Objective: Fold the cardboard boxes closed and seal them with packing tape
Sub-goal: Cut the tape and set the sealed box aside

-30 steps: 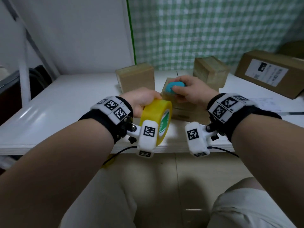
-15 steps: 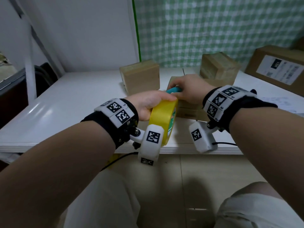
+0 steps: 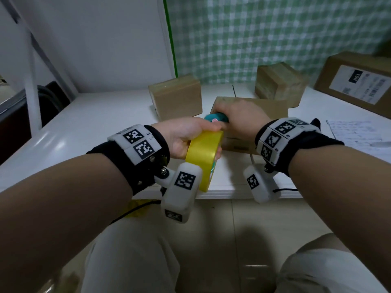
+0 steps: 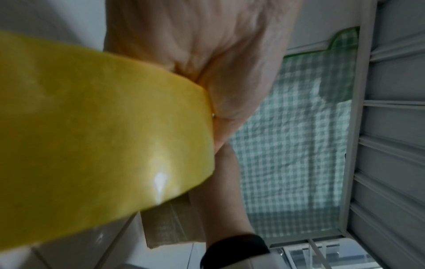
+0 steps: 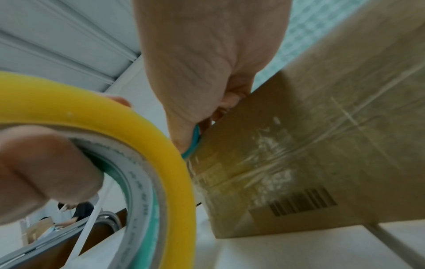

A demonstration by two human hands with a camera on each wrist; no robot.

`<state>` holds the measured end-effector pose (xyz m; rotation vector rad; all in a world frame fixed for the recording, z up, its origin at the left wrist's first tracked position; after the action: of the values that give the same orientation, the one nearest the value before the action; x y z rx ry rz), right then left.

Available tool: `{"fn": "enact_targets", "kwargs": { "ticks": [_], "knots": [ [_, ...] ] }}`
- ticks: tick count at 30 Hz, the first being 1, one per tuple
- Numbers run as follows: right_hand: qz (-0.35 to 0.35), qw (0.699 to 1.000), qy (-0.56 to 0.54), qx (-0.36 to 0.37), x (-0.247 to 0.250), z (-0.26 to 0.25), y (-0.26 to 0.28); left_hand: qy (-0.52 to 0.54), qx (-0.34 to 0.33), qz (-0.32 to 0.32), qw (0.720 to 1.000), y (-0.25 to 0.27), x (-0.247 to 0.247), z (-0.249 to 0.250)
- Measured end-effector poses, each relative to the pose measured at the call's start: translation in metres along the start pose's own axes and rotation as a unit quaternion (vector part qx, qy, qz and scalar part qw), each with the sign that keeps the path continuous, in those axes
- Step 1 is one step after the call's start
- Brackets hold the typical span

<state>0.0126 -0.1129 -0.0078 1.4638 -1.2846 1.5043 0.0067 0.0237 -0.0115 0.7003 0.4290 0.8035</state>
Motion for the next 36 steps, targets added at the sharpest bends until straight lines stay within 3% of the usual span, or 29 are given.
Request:
{"fn": "enact_targets", "kwargs": {
  "ticks": [11,16,19,22,28,36],
  "knots": [
    [0.008,1.0,-0.007,-0.025,0.001,-0.004,0.0,0.021,0.027,0.046,0.998,0.008,0.001,-0.01],
    [0.071,0.968,-0.224,-0.086,0.014,0.008,0.003,0.038,0.02,0.095,0.995,0.01,0.001,-0.008],
    [0.049,0.952,-0.292,-0.076,0.021,0.005,0.01,0.051,0.003,0.103,0.993,0.011,0.0,-0.006],
    [0.008,0.975,-0.214,-0.057,0.025,0.0,0.014,0.047,0.002,0.102,0.994,0.011,0.0,-0.006],
    [0.005,0.994,-0.1,-0.045,0.025,-0.008,0.012,0.014,0.022,0.088,0.996,0.008,0.002,-0.007],
    [-0.018,0.996,-0.079,-0.036,0.02,-0.017,0.006,0.007,0.032,0.066,0.997,0.005,0.004,-0.007]
  ]
}}
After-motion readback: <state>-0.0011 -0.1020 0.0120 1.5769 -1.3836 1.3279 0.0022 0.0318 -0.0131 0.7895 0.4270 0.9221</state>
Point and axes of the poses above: each hand's wrist, its own y-axis away from the middle knuckle, its own x-axis out of the back of the hand, z = x × y, the point moved 3 cm from there along -y, towards the middle knuckle, and after that the axes turned 9 degrees about x, right-handed, at the moved point
